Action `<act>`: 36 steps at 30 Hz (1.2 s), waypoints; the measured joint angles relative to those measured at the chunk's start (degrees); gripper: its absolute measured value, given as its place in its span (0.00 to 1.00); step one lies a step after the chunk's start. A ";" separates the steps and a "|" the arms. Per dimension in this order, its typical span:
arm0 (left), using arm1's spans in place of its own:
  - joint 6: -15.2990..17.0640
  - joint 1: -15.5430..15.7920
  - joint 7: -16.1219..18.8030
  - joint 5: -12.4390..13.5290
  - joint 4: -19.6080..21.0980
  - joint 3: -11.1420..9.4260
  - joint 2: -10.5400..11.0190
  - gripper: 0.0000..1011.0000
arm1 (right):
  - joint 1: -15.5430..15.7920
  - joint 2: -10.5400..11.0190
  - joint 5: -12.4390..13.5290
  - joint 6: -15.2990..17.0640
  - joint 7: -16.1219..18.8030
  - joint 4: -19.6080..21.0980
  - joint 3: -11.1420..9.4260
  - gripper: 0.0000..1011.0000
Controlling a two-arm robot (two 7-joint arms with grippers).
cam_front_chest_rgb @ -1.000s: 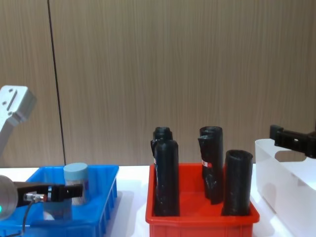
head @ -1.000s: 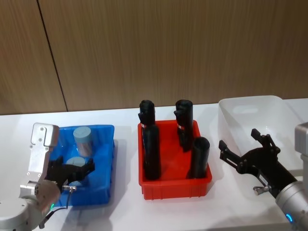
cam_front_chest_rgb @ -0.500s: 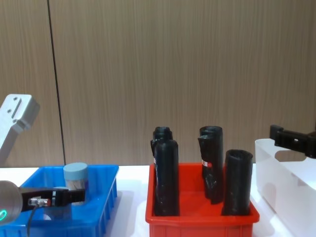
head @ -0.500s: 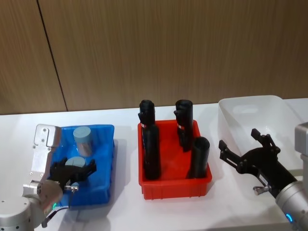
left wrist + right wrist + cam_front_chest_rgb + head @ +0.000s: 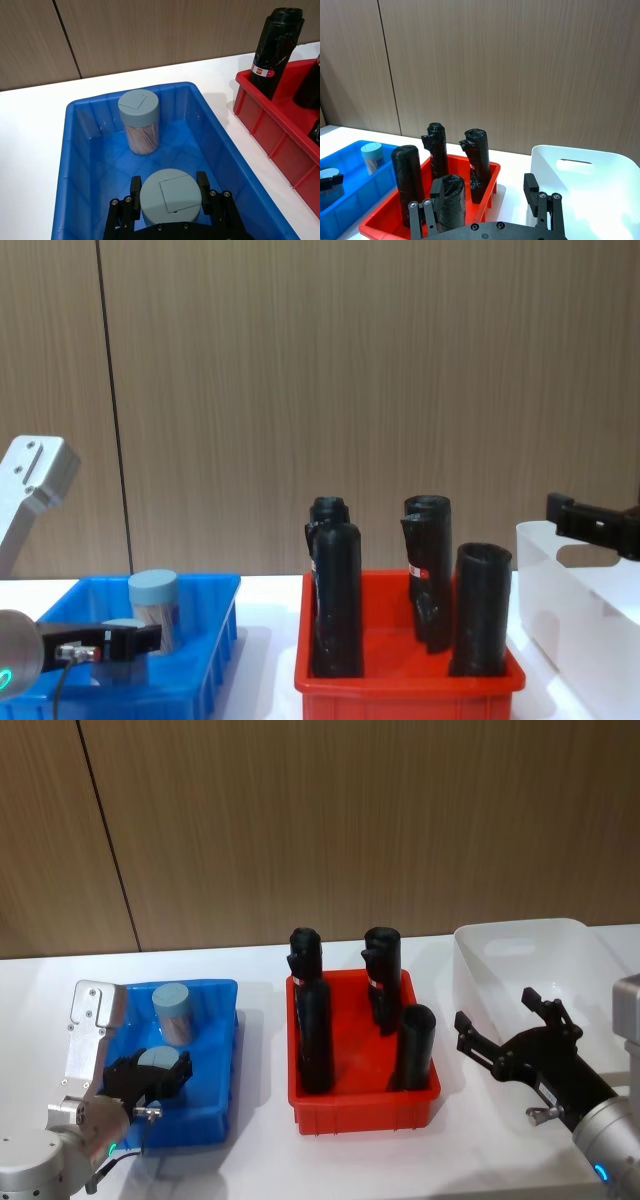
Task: Pick the cotton swabs from the blue box and place them into the white box.
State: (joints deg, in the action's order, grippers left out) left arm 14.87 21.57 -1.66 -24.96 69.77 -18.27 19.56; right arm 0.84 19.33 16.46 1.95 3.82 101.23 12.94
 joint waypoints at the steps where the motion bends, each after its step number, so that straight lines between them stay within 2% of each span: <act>1: -0.01 -0.05 0.00 0.06 0.05 0.03 0.02 0.66 | 0.00 0.00 0.00 0.00 0.00 0.00 0.00 0.99; 12: -2.14 -0.85 -0.15 1.38 2.07 0.17 0.37 0.66 | 0.00 0.00 0.00 0.00 0.00 0.00 0.00 0.99; 19: -4.38 -1.30 -1.86 3.18 4.72 0.17 0.81 0.66 | 0.00 0.00 0.00 0.00 0.00 0.00 0.00 0.99; 24: -5.87 -1.49 -3.99 4.49 6.86 0.18 1.21 0.66 | 0.00 0.00 0.00 0.00 0.00 0.00 0.00 0.99; 29: -7.06 -1.55 -7.69 5.50 9.40 0.35 1.79 0.66 | 0.00 0.00 0.00 0.00 0.00 0.00 0.00 0.99; 36: -7.68 -1.33 -12.10 5.86 11.47 0.61 2.38 0.66 | 0.00 0.00 0.00 0.00 0.00 0.00 0.00 0.99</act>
State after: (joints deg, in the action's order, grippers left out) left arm 7.20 20.25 -13.76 -19.10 81.24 -17.66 21.94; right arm 0.84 19.33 16.46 1.95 3.82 101.23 12.94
